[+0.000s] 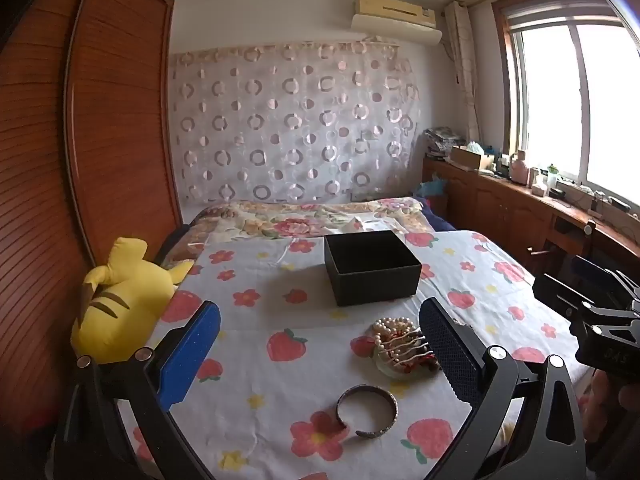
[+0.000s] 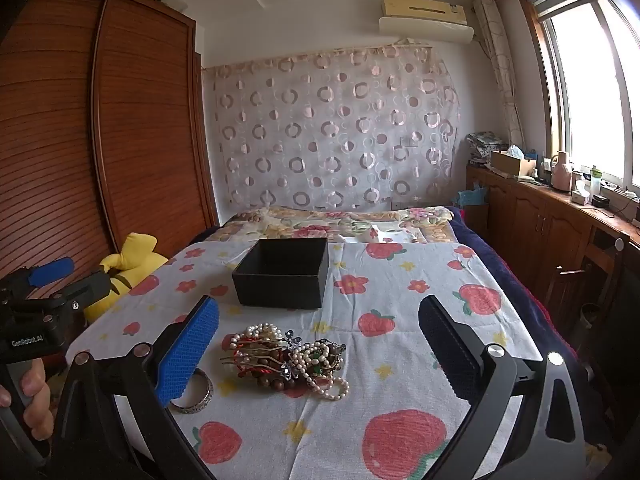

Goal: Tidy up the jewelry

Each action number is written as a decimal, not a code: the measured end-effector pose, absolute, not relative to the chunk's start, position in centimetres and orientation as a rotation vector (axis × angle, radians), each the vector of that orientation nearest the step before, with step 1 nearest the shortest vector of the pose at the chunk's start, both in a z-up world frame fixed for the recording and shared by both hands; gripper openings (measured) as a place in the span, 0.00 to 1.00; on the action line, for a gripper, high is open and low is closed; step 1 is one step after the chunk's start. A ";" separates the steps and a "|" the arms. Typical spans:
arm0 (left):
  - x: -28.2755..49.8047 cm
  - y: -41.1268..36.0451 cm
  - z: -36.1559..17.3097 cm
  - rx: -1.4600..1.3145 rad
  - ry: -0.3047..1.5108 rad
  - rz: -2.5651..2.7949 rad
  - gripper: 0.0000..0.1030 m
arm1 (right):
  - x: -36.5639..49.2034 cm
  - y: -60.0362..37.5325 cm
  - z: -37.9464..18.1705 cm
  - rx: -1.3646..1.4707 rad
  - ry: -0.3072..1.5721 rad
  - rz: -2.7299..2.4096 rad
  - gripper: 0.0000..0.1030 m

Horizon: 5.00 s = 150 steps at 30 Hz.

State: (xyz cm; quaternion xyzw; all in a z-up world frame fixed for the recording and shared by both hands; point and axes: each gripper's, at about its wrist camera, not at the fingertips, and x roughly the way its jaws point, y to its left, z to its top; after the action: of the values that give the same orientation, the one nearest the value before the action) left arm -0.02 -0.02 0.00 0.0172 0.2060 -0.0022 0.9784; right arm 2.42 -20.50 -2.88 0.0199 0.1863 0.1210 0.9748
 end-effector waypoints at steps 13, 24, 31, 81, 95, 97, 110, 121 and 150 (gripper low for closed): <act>0.0 0.0 0.0 0.029 0.410 -0.006 0.94 | 2.3 -20.6 -2.9 0.041 0.372 0.246 0.98; 0.0 -0.1 0.0 0.027 0.413 -0.005 0.94 | 2.3 -20.6 -2.9 0.043 0.371 0.247 0.98; -0.1 0.0 0.0 0.027 0.409 -0.007 0.94 | 2.3 -20.6 -2.9 0.044 0.370 0.247 0.98; -0.1 0.0 0.0 0.022 0.403 -0.008 0.94 | 2.1 -20.7 -2.8 0.047 0.366 0.248 0.98; 0.3 0.3 0.1 0.021 0.420 -0.012 0.94 | 2.5 -20.7 -3.1 0.048 0.381 0.257 0.98; 0.5 0.1 -0.8 0.022 0.431 -0.016 0.94 | 2.6 -20.4 -3.4 0.046 0.388 0.267 0.98; 2.8 0.0 -6.3 0.058 0.631 -0.148 0.94 | 3.5 -20.1 -5.4 0.017 0.450 0.333 0.98; 4.7 -0.3 -10.1 0.032 0.775 -0.239 0.94 | 5.3 -20.5 -8.6 -0.020 0.542 0.381 0.94; 5.6 -0.1 -11.8 0.011 0.823 -0.316 0.56 | 8.8 -15.9 -11.0 -0.162 0.698 0.607 0.53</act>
State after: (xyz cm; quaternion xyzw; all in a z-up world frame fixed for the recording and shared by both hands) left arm 5.56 -0.08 -11.78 0.0055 0.3984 -0.1528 0.9044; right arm 8.79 -15.95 -10.96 -0.0780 0.3364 0.2922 0.8918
